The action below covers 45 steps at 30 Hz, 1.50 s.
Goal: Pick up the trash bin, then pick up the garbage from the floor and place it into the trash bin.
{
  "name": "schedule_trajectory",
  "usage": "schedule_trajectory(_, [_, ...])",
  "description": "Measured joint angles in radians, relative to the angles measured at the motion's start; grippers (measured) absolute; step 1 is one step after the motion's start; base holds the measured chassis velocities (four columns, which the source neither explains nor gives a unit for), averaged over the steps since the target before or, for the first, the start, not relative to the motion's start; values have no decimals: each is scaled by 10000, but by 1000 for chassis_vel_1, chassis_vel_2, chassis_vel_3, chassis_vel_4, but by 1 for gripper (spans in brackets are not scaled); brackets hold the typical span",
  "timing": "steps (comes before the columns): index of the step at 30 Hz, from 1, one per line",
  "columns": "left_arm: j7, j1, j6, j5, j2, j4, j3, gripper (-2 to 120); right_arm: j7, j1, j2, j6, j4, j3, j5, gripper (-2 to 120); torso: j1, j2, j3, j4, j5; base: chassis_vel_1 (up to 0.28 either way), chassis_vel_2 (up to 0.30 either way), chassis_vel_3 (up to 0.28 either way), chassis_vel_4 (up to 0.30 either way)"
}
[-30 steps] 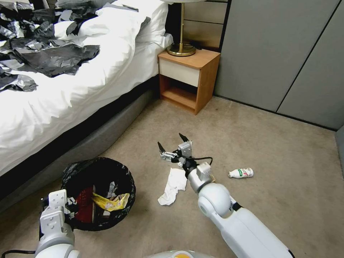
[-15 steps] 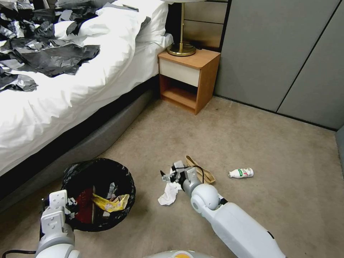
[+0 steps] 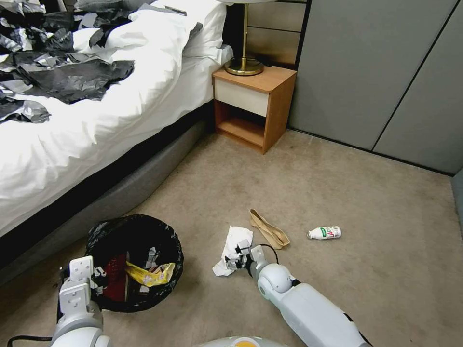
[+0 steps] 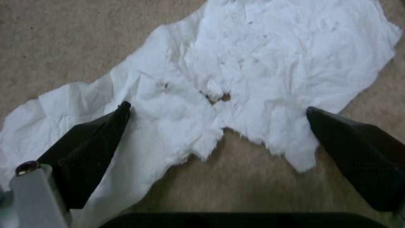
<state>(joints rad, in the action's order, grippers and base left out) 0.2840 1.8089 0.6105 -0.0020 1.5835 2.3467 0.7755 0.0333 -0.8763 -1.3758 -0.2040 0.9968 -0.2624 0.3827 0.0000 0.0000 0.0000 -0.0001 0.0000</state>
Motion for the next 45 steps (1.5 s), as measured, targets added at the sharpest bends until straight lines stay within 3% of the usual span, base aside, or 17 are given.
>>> schedule_trajectory(7, [0,83,-5,24,3,15,2,1,-390,264,-257,416,-740,115,-300,99,-1,2,-2,-2,-3,0,0,0,0])
schedule_trajectory(11, [0,143,-20,38,15,72,-2,1,-479,297,-274,580,-850,159,-443,90,-1,2,-2,-4,-3,0,0,0,0])
schedule_trajectory(34, [-1,0,-35,54,44,65,-34,1,-351,286,-253,688,-669,126,-558,32,0,0,1,5,5,0,0,0,0])
schedule_trajectory(41, [-6,-50,-35,48,41,23,-39,1,-259,292,-238,804,-515,98,-691,2,0,-1,2,2,0,0,0,0,0])
schedule_trajectory(45, [-11,-63,-35,45,35,13,-39,1,-208,278,-201,890,-265,110,-737,0,0,-1,2,0,-1,0,0,0,0])
